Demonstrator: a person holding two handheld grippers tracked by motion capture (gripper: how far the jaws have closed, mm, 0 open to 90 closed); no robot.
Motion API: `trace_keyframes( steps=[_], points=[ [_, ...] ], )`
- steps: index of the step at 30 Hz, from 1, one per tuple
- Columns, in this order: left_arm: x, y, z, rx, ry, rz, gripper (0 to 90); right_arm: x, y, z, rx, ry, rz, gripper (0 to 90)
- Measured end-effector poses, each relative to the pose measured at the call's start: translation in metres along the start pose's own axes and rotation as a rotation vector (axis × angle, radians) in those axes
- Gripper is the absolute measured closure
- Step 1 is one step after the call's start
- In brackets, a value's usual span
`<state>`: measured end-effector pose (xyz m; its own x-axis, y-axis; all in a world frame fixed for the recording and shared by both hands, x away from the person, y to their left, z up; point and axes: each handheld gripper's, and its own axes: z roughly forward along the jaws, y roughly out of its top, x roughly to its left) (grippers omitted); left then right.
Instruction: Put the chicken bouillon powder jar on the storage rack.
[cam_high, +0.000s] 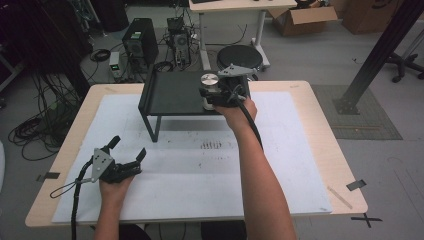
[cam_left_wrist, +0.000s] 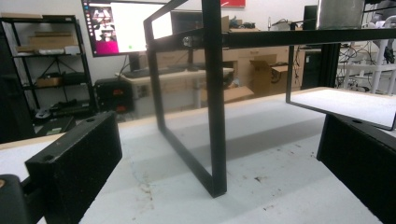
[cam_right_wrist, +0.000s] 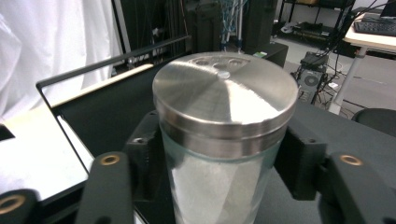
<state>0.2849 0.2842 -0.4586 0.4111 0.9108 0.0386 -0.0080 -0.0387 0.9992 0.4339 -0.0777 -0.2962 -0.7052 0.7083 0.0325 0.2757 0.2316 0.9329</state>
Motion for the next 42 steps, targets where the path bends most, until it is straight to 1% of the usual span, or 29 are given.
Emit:
trace_keyframes(
  steps=[3, 5, 6, 9, 14, 18, 21, 26, 29, 32, 37, 39, 42],
  points=[
    [0.0, 0.0, 0.0, 0.001, -0.002, -0.002, 0.4, 0.0, 0.001, -0.001, -0.02, -0.002, 0.017, 31.6],
    [0.0, 0.0, 0.0, 0.001, -0.002, -0.003, 0.5, 0.0, 0.001, -0.001, -0.02, -0.017, 0.019, 27.6],
    [0.0, 0.0, 0.0, 0.0, -0.001, -0.002, 0.5, 0.0, 0.001, -0.001, -0.018, -0.017, 0.025, 27.3],
    [0.0, 0.0, 0.0, -0.001, -0.001, -0.001, 0.5, 0.0, 0.0, -0.003, -0.014, -0.017, 0.023, 26.0],
    [0.0, 0.0, 0.0, -0.001, -0.002, 0.0, 0.4, 0.0, 0.0, -0.008, -0.025, -0.012, 0.026, 23.1],
    [0.0, 0.0, 0.0, -0.001, -0.002, -0.003, 0.4, 0.003, 0.0, -0.012, -0.016, -0.022, 0.009, 21.1],
    [0.0, 0.0, 0.0, -0.001, -0.003, -0.001, 0.4, 0.005, 0.0, -0.015, -0.003, -0.025, -0.014, 20.0],
    [0.0, 0.0, 0.0, 0.0, -0.002, 0.003, 0.4, 0.005, 0.0, -0.023, -0.004, -0.045, -0.008, 15.0],
    [0.0, 0.0, 0.0, 0.0, -0.003, 0.003, 0.5, 0.005, -0.001, -0.027, -0.003, -0.045, -0.009, 13.4],
    [0.0, 0.0, 0.0, 0.0, -0.002, 0.001, 0.5, 0.005, -0.002, -0.034, -0.019, -0.037, -0.017, 11.3],
    [0.0, 0.0, 0.0, -0.003, -0.001, -0.001, 0.5, 0.005, -0.006, -0.042, -0.03, -0.037, -0.015, 8.9],
    [0.0, 0.0, 0.0, -0.002, -0.001, 0.0, 0.5, 0.005, -0.009, -0.045, -0.045, -0.026, -0.013, 8.5],
    [0.0, 0.0, 0.0, 0.0, -0.001, 0.002, 0.5, 0.006, -0.012, -0.05, -0.056, -0.021, -0.016, 6.4]
  ],
)
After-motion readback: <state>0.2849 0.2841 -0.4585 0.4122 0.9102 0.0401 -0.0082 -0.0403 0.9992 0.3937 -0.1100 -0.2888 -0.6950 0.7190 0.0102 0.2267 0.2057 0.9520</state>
